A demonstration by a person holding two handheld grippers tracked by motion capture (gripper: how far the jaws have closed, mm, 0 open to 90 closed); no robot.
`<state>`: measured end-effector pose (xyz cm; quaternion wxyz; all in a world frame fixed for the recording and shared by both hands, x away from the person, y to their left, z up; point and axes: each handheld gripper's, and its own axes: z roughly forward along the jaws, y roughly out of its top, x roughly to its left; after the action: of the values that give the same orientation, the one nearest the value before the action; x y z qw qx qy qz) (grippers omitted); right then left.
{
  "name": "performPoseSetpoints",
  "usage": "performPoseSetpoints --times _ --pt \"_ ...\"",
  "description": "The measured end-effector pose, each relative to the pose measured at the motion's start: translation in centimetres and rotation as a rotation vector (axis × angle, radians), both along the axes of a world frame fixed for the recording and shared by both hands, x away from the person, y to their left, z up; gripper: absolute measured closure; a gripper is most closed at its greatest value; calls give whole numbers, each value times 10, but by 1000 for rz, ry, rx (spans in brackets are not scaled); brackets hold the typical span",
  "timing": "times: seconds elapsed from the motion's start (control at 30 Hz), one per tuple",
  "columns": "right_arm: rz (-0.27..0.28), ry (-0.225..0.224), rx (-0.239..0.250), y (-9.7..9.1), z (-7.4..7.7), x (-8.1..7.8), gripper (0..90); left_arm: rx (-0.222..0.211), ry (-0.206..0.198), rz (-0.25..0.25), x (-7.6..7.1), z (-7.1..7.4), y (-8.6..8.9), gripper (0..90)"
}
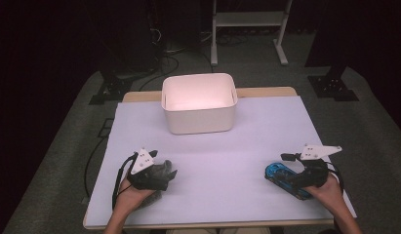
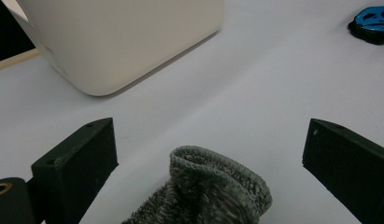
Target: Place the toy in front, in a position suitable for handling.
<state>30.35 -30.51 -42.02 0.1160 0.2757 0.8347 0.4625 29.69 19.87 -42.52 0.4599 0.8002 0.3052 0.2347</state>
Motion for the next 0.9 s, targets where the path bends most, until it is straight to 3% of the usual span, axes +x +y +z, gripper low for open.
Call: performPoseSetpoints --times 0.43,0.77,0.9 --pt "-6 23 -40 0 -4 3 154 6 -1 -17 -1 -1 -1 23" --pt "-21 40 -104 -1 -9 4 143 8 -4 -23 -3 0 -1 23" --pt "-24 82 -157 -4 -15 6 142 15 -6 -27 -3 -1 -3 23"
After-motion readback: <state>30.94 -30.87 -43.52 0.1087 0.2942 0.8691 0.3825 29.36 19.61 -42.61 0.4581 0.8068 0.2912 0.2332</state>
